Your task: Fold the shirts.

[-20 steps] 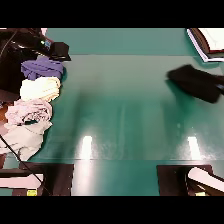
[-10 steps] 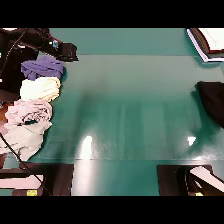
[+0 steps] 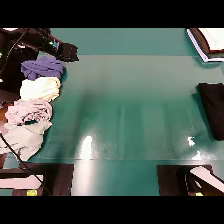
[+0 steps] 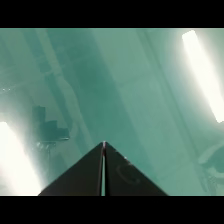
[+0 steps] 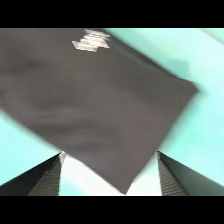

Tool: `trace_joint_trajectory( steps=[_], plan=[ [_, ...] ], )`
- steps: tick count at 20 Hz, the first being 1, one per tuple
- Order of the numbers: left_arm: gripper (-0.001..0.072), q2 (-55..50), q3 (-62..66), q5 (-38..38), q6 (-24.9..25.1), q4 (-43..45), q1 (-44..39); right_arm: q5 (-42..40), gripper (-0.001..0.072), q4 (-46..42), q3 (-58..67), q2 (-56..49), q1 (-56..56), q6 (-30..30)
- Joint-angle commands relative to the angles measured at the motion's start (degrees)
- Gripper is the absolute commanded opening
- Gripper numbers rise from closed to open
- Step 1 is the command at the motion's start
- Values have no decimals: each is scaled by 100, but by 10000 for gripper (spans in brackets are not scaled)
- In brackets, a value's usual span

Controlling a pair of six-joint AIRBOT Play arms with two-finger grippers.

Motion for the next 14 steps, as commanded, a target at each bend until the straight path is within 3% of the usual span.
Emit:
trace_joint_trajectory(
  steps=[1,4,5,8,9,14],
  plan=[
    [28,0,2,2,17,-2,2,522,544,796,511,2,1130,74],
    [28,0,2,9,15,0,2,560,543,789,793,2,2763,76],
    [28,0,2,7,13,-2,2,393,513,785,879,2,3303,63],
    [28,0,2,9,15,-2,2,-127,114,763,1178,0,4642,-9],
    [28,0,2,9,13,-4,2,-267,16,761,1298,-4,5010,-55],
    [28,0,2,9,13,-2,2,-590,17,763,1593,-4,5947,-72]
  ],
)
